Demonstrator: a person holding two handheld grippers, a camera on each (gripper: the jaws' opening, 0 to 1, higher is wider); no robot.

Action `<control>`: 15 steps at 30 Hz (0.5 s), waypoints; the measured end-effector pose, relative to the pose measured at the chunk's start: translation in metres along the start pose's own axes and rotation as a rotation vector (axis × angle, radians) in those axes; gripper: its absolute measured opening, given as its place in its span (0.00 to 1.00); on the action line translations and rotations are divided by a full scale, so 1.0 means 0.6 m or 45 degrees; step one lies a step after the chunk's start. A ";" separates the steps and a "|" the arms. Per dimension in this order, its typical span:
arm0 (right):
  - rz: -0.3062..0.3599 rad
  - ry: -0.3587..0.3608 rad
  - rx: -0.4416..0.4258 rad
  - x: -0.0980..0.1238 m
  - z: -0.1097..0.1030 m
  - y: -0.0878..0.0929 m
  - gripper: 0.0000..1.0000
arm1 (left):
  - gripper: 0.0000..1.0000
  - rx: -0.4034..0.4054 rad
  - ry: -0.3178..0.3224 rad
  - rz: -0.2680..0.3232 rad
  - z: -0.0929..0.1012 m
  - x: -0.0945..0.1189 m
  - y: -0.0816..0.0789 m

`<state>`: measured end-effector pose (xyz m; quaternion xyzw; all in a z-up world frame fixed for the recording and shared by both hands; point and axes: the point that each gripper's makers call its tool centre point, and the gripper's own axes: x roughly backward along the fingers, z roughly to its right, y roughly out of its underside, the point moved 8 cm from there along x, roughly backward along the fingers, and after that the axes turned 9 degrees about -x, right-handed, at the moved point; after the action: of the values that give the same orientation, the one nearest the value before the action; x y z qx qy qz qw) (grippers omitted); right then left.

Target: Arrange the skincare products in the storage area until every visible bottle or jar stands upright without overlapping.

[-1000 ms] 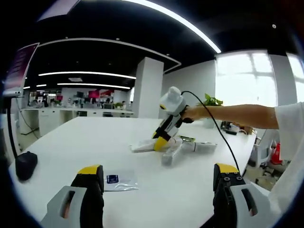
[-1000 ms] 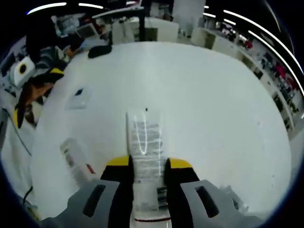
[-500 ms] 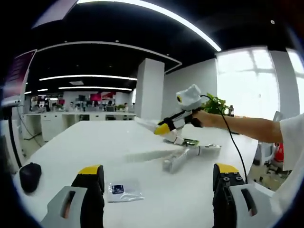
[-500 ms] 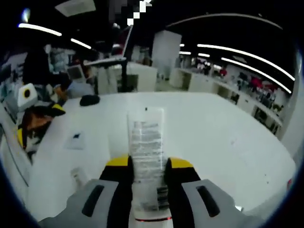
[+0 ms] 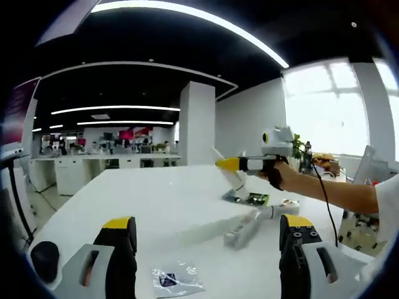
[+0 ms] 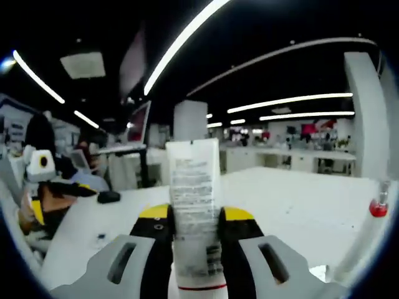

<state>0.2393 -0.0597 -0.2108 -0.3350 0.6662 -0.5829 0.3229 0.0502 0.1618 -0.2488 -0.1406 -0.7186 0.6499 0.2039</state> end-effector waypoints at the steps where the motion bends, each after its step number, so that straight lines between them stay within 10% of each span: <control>1: 0.024 0.000 -0.011 0.001 -0.001 -0.002 0.26 | 0.99 -0.012 0.006 -0.016 -0.001 -0.007 -0.003; 15: 0.257 0.097 -0.070 0.028 -0.023 -0.008 0.26 | 0.99 -0.016 0.018 0.017 -0.017 -0.094 -0.024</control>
<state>0.2189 -0.0666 -0.2051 -0.2524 0.7241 -0.5411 0.3452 0.1053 0.1428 -0.2399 -0.1514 -0.7202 0.6456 0.2038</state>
